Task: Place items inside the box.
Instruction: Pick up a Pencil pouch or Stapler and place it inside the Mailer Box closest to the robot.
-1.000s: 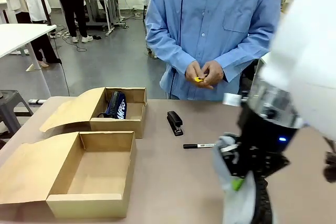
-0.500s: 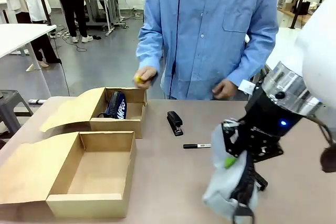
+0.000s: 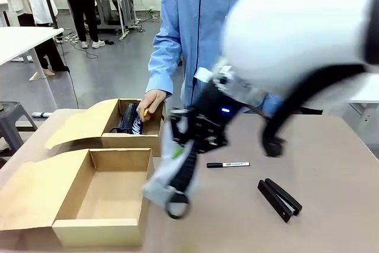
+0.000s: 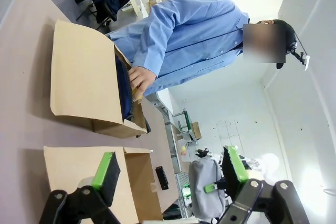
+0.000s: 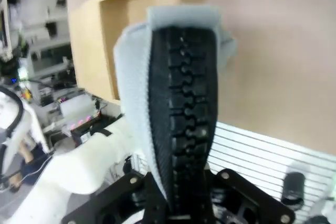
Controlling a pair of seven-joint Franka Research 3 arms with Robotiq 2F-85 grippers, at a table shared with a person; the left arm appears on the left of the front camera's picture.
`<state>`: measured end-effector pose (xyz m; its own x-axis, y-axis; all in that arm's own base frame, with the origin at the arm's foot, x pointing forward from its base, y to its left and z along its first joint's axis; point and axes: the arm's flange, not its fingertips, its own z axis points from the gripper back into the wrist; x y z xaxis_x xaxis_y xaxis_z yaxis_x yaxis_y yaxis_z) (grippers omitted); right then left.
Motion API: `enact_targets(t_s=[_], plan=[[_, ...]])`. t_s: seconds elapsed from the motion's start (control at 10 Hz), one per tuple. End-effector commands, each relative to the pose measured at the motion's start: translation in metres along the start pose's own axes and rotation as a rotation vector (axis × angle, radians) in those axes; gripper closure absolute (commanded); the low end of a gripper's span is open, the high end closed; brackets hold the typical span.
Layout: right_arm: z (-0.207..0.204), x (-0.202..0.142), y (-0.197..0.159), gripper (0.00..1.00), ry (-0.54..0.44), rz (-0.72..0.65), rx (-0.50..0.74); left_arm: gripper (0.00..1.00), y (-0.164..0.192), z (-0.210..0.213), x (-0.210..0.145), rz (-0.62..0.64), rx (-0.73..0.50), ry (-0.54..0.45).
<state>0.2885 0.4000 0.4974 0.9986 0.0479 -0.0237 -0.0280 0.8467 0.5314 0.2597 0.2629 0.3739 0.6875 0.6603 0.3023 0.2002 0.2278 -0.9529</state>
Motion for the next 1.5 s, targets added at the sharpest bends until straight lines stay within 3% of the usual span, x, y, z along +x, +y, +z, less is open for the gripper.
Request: enact_targets(t_s=[0.0,0.1,0.5,0.6,0.7,0.9,1.0,1.4], plan=[[-0.044,0.032,0.057,1.0,0.076,0.118,-0.011,0.0,-0.001,-0.002,0.0,-0.023,-0.02,-0.014],[-0.063,0.03,0.071,1.0,0.079,0.136,-0.03,0.0,-0.001,-0.002,0.0,-0.023,-0.02,-0.014],[-0.051,0.024,0.051,1.0,0.076,0.102,0.005,0.0,-0.001,-0.002,0.0,-0.023,-0.02,-0.014],[-0.067,0.031,0.059,0.95,0.096,0.127,-0.011,0.0,-0.001,-0.002,0.0,-0.023,-0.02,-0.014],[-0.075,0.028,0.075,0.95,0.022,0.054,-0.126,0.0,-0.001,-0.002,0.0,-0.023,-0.02,-0.014],[-0.099,0.042,0.118,0.95,-0.044,0.055,-0.164,0.0,-0.001,-0.002,0.0,-0.023,-0.02,-0.014],[-0.114,0.053,0.129,0.95,0.018,0.077,-0.186,0.0,-0.001,-0.002,0.0,-0.023,-0.02,-0.014],[-0.168,0.071,0.166,0.95,0.072,0.075,-0.344,0.0,-0.001,-0.002,0.0,-0.023,-0.02,-0.014]])
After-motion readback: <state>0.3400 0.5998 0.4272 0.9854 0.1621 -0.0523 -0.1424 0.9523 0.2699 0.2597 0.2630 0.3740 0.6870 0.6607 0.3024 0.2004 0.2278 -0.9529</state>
